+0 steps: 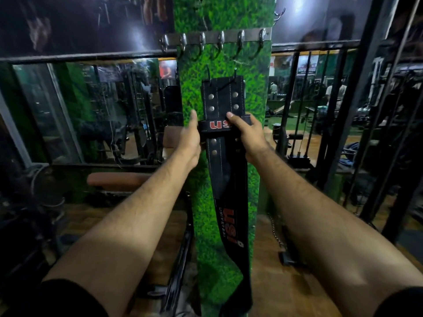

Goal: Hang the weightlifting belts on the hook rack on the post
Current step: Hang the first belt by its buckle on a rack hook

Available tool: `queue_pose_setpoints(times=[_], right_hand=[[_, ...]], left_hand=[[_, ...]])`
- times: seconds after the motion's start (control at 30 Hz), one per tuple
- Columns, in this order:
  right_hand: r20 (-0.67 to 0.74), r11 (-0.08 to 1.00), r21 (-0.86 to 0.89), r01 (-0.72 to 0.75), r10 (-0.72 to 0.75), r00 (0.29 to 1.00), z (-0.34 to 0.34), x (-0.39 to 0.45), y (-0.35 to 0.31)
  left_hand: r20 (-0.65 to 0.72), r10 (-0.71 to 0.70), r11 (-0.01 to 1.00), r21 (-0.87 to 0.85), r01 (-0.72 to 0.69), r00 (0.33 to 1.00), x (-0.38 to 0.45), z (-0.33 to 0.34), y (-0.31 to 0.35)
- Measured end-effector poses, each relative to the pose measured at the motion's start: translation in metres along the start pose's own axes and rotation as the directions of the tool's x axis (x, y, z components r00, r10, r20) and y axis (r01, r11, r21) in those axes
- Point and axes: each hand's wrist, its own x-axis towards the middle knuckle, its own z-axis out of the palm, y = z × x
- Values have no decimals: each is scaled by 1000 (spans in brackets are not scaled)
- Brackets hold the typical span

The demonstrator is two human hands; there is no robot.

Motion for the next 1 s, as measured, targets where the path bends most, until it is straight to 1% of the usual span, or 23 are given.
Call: queue_pose_setpoints(times=[0.07, 0.13, 0.2, 0.27, 0.37, 0.53, 0.57, 0.63, 0.7, 0.73, 0.8, 0.9, 1.0], right_hand=[[32, 998, -64, 10, -8, 999, -6, 2, -4], [45, 989, -145, 19, -13, 999, -8, 6, -7], [51, 981, -192, 35, -25, 998, -9, 14, -6], [46, 979, -204, 30, -21, 999, -6, 24, -8], [-1, 979, -200, 26, -27, 1000, 1, 40, -18], [-161, 971, -235, 53, -92, 983, 8, 63, -32], [-176, 967, -249, 54, -100, 979, 4, 66, -33], [-162, 959, -273, 72, -119, 980, -4, 71, -37], [-142, 954, -287, 88, -133, 981, -11, 74, -44], [-137, 953, -289, 90, -135, 981, -13, 75, -48], [-147, 951, -293, 97, -145, 978, -17, 78, -56], [-157, 933, -330, 143, -203, 966, -27, 87, -65], [-109, 904, -382, 190, -248, 963, -42, 95, -69]], left_hand=[[24, 27, 999, -47, -26, 999, 7, 11, 17], [43, 34, 999, -28, -33, 999, 15, 22, 25], [24, 50, 999, -6, -50, 998, 26, 28, 25], [28, 109, 993, 34, -110, 994, 40, 29, 24], [99, 184, 977, 89, -193, 978, 59, 29, 22], [224, 145, 982, 89, -168, 964, 86, 37, 27], [249, 115, 986, 90, -141, 962, 91, 40, 31], [286, 38, 992, 106, -71, 957, 95, 50, 43], [266, -32, 992, 127, -3, 963, 100, 64, 51], [236, -28, 992, 125, -2, 971, 102, 71, 52], [205, 13, 994, 106, -35, 979, 102, 85, 54], [199, 63, 995, 69, -78, 978, 104, 102, 59], [151, 158, 983, 64, -170, 976, 100, 117, 63]])
